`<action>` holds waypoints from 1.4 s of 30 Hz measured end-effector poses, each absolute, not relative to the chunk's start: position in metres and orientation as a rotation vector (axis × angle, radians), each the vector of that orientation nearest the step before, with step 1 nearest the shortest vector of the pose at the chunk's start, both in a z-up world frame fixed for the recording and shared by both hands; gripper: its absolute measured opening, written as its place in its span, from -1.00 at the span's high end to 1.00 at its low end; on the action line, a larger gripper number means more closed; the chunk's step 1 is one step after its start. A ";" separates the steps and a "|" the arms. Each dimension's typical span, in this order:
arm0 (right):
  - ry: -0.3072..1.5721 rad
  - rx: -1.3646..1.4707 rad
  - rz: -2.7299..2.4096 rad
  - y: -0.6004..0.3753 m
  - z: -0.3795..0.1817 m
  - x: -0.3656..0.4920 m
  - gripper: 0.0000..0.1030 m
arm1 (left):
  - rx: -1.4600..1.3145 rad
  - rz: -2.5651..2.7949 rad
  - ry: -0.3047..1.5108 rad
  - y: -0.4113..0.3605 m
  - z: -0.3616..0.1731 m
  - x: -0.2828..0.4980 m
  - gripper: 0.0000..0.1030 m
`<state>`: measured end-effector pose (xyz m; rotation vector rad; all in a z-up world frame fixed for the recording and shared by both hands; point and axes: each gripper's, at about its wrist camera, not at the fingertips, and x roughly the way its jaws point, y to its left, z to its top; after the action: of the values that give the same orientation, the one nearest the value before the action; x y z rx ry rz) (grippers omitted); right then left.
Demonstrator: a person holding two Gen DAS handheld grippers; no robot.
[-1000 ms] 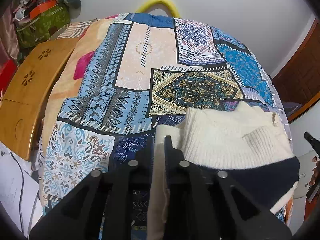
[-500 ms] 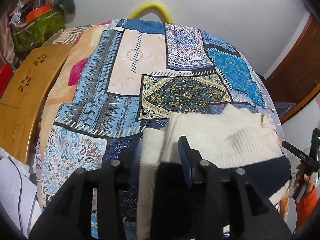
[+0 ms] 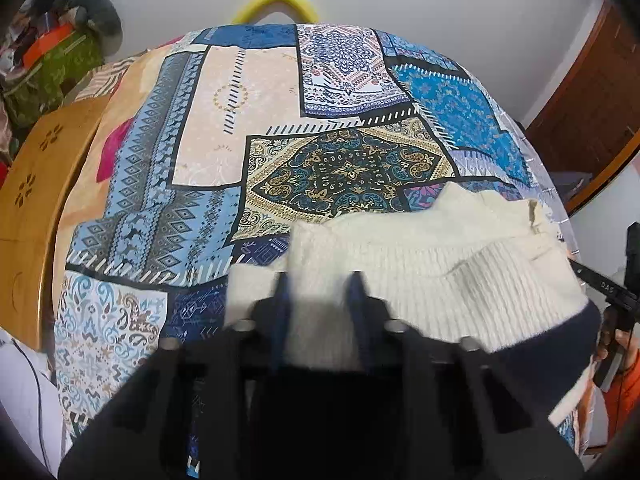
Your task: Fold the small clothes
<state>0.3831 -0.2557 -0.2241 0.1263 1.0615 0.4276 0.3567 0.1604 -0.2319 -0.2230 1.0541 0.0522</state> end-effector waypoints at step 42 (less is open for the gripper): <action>0.848 0.061 0.424 -0.244 -0.152 0.344 -0.04 | -0.171 0.141 0.932 0.168 -0.183 0.328 -0.09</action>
<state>0.3436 -0.2438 -0.1520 0.0613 0.8485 0.4245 0.3275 0.1680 -0.1835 -0.1711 0.9319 0.1414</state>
